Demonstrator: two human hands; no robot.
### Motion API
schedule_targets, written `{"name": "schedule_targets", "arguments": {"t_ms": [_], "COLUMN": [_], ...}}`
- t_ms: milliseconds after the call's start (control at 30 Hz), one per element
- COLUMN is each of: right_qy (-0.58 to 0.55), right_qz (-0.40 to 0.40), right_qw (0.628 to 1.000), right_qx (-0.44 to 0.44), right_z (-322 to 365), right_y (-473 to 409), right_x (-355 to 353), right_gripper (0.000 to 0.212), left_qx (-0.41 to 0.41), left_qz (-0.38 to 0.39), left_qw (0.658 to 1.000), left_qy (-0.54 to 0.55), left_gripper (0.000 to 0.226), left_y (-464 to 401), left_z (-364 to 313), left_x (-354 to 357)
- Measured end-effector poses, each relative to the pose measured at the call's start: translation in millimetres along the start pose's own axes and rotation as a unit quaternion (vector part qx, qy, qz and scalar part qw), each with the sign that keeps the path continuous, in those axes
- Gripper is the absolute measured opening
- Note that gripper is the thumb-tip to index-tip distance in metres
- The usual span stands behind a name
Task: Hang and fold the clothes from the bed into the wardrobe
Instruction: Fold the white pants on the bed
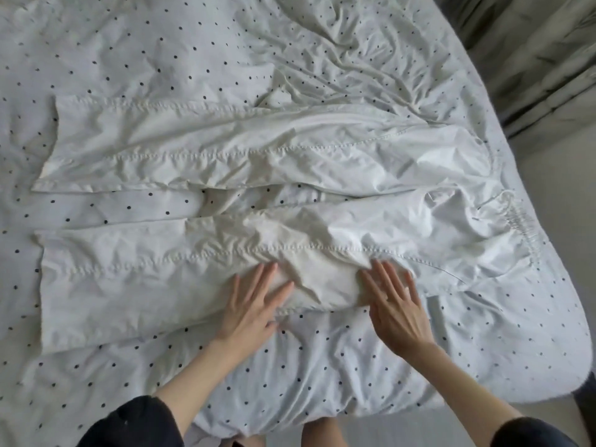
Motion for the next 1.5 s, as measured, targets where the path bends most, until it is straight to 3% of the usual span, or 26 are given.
{"name": "schedule_targets", "arguments": {"t_ms": [100,200,367,500,633,700,800,933,1100,1233,1500], "right_qy": [0.026,0.028,0.024,0.03,0.008,0.001,-0.026,-0.075,-0.059,-0.064,-0.043], "right_qz": [-0.001,0.01,0.018,0.023,0.032,0.022,-0.032,-0.119,-0.184,-0.228,-0.237], "right_qw": [1.0,1.0,0.995,0.991,0.989,0.989,0.992,0.974,0.955,0.94,0.933], "right_qx": [-0.007,0.004,0.1,0.129,0.147,0.144,0.115,0.178,0.223,0.245,0.266], "right_z": [-35,-61,-116,-140,-142,-143,-153,-185,-210,-224,-255], "right_y": [9,15,24,13,-5,-4,7,18,-8,-54,-149], "right_x": [-2,1,12,19,15,11,0,-41,-97,-133,-162], "right_gripper": [0.068,0.091,0.112,0.102,0.073,0.072,0.071,0.045,0.013,0.015,0.021], "left_qx": [-0.041,-0.069,-0.118,-0.164,-0.18,-0.198,-0.25,-0.305,-0.301,-0.321,-0.373], "left_qz": [0.014,-0.037,-0.088,-0.086,-0.098,-0.097,-0.109,-0.183,-0.269,-0.296,-0.234], "left_qw": [0.998,0.996,0.989,0.982,0.978,0.975,0.962,0.934,0.912,0.897,0.896], "left_qy": [-0.045,-0.045,-0.026,-0.031,-0.035,-0.033,-0.011,0.037,0.074,0.069,0.055], "left_gripper": [0.108,0.106,0.088,0.071,0.061,0.051,0.036,0.028,0.028,0.031,0.019], "left_y": [-7,-4,11,9,0,0,6,19,-2,-44,-143], "left_z": [-5,-10,-12,-15,-22,-25,-20,-11,1,20,85], "left_x": [4,2,-7,-15,-36,-48,-66,-93,-151,-201,-251]}}
Point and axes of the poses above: each hand's wrist, its own y-axis away from the middle knuckle, its own x-axis out of the palm, z = x × y, the point moved 7 cm from there along -y, towards the middle knuckle, and after that the axes turned 3 degrees about z, right-handed, at the moved point
